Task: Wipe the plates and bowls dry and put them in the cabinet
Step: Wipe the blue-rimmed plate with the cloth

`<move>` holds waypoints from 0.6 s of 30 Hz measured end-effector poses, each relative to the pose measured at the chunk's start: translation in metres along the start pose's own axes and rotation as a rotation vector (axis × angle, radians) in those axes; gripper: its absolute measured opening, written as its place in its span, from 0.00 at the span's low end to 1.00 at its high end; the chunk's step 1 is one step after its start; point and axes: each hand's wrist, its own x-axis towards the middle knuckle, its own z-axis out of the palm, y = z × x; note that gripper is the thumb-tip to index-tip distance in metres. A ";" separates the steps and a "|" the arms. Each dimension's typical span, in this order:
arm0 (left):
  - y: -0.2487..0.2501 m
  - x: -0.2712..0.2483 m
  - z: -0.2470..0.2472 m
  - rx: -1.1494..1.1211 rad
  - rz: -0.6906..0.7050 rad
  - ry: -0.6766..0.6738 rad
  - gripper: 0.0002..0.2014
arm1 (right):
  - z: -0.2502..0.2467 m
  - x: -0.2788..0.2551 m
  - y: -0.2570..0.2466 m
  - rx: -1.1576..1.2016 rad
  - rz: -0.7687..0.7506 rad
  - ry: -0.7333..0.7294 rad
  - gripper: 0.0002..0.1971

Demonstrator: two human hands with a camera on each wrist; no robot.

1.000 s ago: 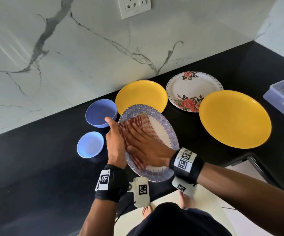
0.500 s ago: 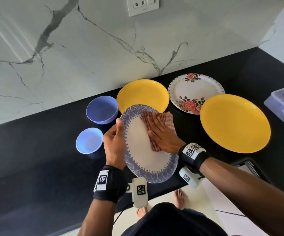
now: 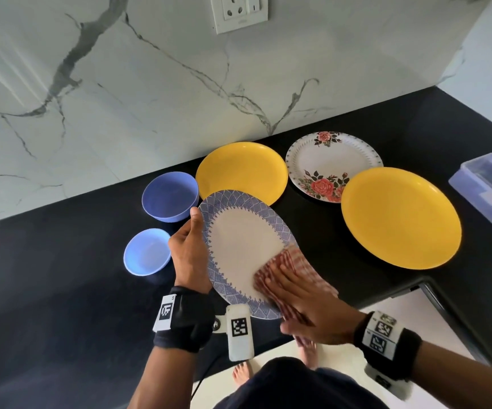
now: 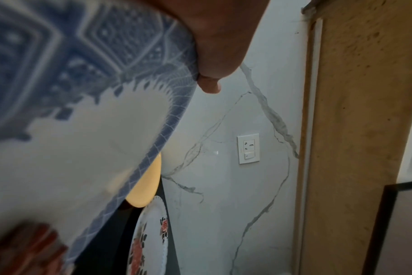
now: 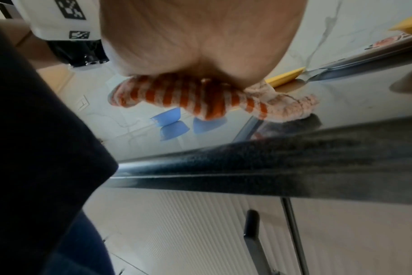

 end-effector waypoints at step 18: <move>0.039 0.021 -0.051 0.977 0.157 -0.046 0.30 | -0.104 -0.002 0.003 0.397 -0.238 0.751 0.13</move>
